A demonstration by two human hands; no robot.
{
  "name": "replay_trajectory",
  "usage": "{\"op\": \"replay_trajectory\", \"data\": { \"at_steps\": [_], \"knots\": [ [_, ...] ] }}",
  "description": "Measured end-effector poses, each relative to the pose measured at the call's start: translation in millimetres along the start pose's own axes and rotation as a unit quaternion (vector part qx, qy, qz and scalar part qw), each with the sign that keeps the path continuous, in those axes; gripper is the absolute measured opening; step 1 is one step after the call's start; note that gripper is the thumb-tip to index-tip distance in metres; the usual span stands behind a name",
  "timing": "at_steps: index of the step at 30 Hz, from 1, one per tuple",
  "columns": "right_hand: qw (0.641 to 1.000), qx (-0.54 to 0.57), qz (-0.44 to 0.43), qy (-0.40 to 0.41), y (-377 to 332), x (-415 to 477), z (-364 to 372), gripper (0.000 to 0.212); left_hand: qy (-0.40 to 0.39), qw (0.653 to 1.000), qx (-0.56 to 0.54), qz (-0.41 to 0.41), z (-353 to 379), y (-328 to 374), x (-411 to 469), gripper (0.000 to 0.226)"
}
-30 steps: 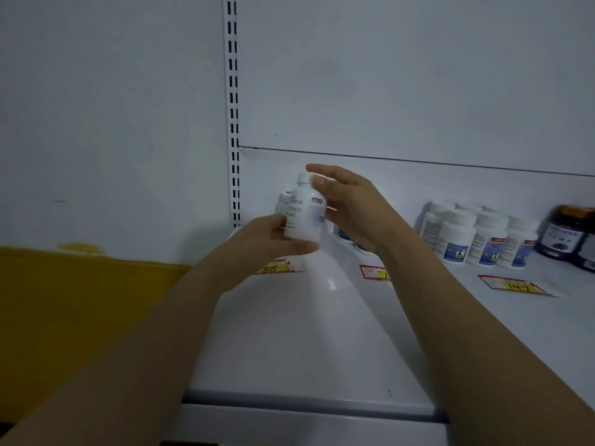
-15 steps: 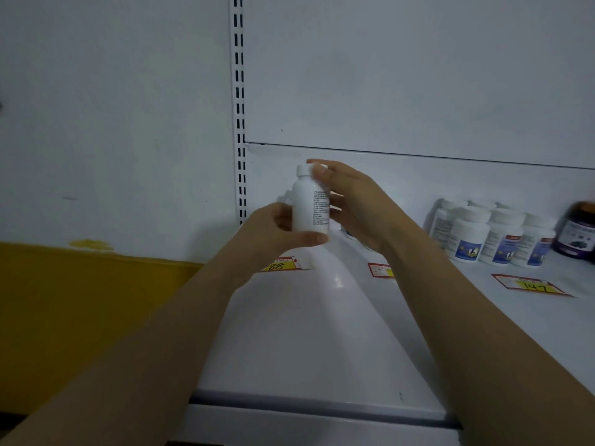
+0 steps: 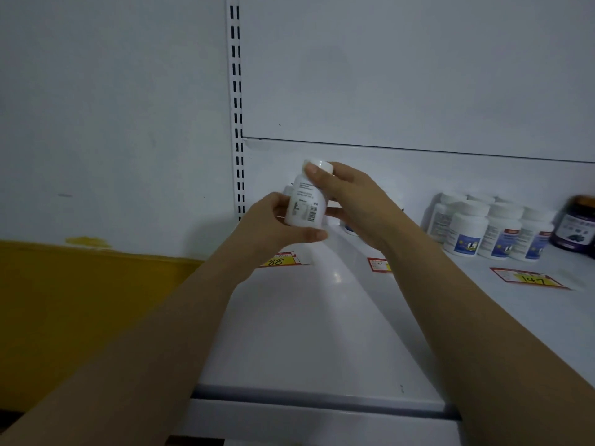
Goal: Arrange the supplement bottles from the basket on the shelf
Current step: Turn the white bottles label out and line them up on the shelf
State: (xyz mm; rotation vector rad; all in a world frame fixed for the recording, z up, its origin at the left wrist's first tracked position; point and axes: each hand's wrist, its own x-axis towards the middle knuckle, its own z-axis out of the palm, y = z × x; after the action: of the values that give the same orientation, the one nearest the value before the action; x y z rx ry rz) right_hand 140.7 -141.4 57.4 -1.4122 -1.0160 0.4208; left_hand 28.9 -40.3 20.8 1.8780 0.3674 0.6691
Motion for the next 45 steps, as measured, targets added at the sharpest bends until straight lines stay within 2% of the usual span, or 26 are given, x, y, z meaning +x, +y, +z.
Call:
{"op": "replay_trajectory", "data": {
  "at_steps": [3, 7, 9, 14, 19, 23, 26, 28, 32, 35, 38, 42, 45],
  "knots": [
    [0.999, 0.033, -0.002, 0.003, 0, 0, -4, 0.031, 0.001, 1.0, -0.004, -0.009, 0, -1, 2, 0.061],
    [0.997, 0.069, 0.012, -0.02, 0, 1, -7, 0.018, -0.048, 0.999, -0.017, -0.006, 0, -2, 1, 0.051],
    [0.997, 0.068, 0.017, -0.033, 0, 1, -4, 0.017, -0.038, 0.999, -0.017, -0.001, 1, -1, 0, 0.052],
    [1.0, -0.017, -0.005, -0.002, 1, 1, 2, 0.036, 0.009, 0.999, 0.031, -0.002, 2, 1, 0, 0.062],
    [1.0, 0.013, -0.005, 0.001, -1, 0, -8, 0.022, -0.036, 0.999, 0.007, 0.006, -3, 0, -2, 0.041],
    [1.0, 0.003, -0.01, -0.023, -3, -3, -7, 0.015, -0.034, 0.999, 0.015, 0.015, -3, 1, -2, 0.04],
    [1.0, 0.013, -0.015, -0.022, -4, -4, -6, 0.017, -0.035, 0.999, 0.014, 0.023, -5, 0, 0, 0.039],
    [0.999, 0.002, -0.035, -0.03, -4, -3, -6, 0.026, -0.012, 0.999, 0.006, 0.042, -7, -2, 1, 0.044],
    [0.986, -0.1, -0.112, -0.078, -9, -7, 1, 0.044, 0.113, 0.986, 0.007, 0.119, -11, -6, 7, 0.051],
    [0.976, -0.125, -0.151, -0.1, -10, -10, 7, 0.048, 0.173, 0.963, 0.046, 0.203, -13, -8, 9, 0.049],
    [0.972, -0.13, -0.171, -0.099, -10, -13, 10, 0.048, 0.198, 0.95, 0.07, 0.23, -14, -8, 8, 0.048],
    [0.975, -0.103, -0.179, -0.084, -14, -15, 8, 0.045, 0.161, 0.964, 0.036, 0.208, -15, -2, 5, 0.052],
    [0.988, -0.053, -0.141, -0.04, -17, -13, 0, 0.041, 0.062, 0.992, -0.026, 0.107, -14, 7, -1, 0.053]
  ]
}}
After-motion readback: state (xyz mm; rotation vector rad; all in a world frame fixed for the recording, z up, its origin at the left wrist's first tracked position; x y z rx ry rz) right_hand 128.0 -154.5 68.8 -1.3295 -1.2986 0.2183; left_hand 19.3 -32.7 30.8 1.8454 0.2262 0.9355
